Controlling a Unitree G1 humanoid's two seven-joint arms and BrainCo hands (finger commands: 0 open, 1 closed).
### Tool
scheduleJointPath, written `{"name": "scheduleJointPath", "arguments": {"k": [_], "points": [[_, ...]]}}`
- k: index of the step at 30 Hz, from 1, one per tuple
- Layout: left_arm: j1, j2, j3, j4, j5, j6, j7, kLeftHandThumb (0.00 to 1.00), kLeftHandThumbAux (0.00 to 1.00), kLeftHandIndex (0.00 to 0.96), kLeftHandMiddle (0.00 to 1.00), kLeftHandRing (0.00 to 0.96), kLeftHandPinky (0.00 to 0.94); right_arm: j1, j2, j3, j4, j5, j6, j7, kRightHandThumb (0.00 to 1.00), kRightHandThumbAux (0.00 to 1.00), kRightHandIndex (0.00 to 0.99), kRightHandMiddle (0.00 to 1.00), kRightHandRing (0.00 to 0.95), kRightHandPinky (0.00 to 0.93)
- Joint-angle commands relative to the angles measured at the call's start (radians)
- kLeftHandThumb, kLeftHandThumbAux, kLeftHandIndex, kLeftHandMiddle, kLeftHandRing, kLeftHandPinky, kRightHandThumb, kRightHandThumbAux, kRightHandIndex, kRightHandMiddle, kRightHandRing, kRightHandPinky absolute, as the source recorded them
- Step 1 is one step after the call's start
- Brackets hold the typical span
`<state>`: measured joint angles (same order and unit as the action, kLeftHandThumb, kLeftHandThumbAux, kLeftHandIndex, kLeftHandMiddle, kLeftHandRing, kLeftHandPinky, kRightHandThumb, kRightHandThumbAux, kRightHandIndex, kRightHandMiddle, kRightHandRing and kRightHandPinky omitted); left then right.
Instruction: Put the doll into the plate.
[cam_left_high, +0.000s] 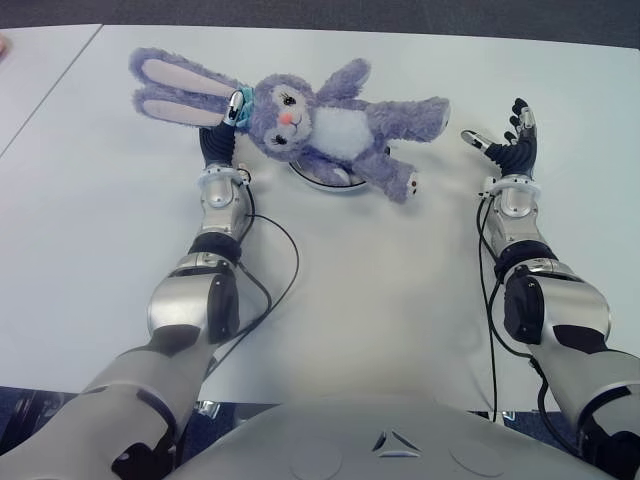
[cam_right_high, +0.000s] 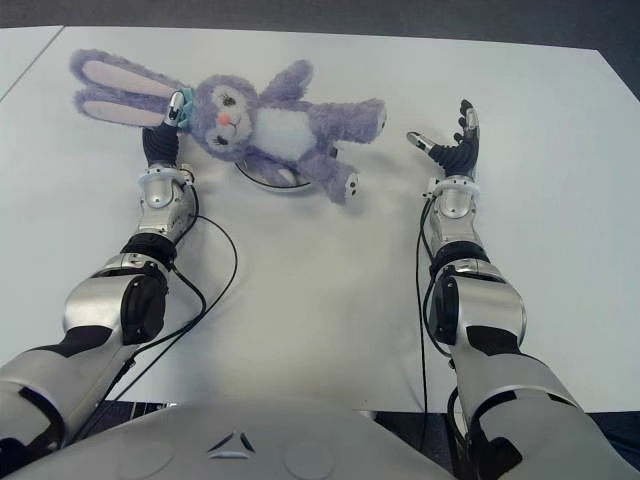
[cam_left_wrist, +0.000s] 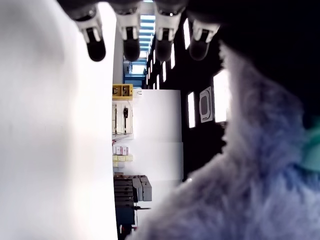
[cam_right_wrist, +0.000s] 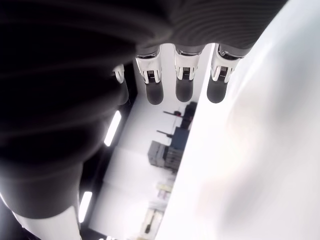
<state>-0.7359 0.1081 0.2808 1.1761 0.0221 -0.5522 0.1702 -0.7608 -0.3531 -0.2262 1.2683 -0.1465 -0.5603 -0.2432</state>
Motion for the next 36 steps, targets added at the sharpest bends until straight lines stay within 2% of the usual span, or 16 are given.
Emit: {"name": "scheduleJointPath", "arguments": {"k": [1, 6, 18, 28, 36], "points": [[0.259, -0.132, -0.050, 0.164, 0.031, 0.081, -0.061, 0.000, 0.424, 0.000, 0.023, 0.023, 0.015, 0.172, 0.151, -0.013, 0.082, 0.034, 0.022, 0.020, 0.000, 0.793, 0.035, 0.044, 0.033, 0.054], [0.268, -0.132, -0.064, 0.168, 0.035, 0.093, -0.073, 0.000, 0.429, 0.000, 0.020, 0.018, 0.009, 0.181, 0.189, -0.015, 0.081, 0.035, 0.018, 0.011, 0.000, 0.771, 0.042, 0.045, 0.034, 0.052], [0.275, -0.125, -0.081, 0.172, 0.040, 0.104, -0.099, 0.000, 0.432, 0.000, 0.009, 0.007, 0.000, 0.206, 0.233, -0.007, 0.081, 0.022, 0.007, -0.004, 0.000, 0.672, 0.045, 0.048, 0.029, 0.038], [0.282, -0.123, -0.089, 0.170, 0.034, 0.090, -0.101, 0.000, 0.417, 0.000, 0.014, 0.007, 0.000, 0.228, 0.245, 0.032, 0.084, -0.020, -0.002, -0.024, 0.000, 0.696, 0.050, 0.065, 0.044, 0.057], [0.285, -0.125, -0.083, 0.168, 0.019, 0.084, -0.105, 0.000, 0.416, 0.000, 0.022, 0.013, 0.003, 0.237, 0.255, 0.053, 0.087, -0.037, 0.001, -0.038, 0.000, 0.670, 0.055, 0.064, 0.047, 0.057]]}}
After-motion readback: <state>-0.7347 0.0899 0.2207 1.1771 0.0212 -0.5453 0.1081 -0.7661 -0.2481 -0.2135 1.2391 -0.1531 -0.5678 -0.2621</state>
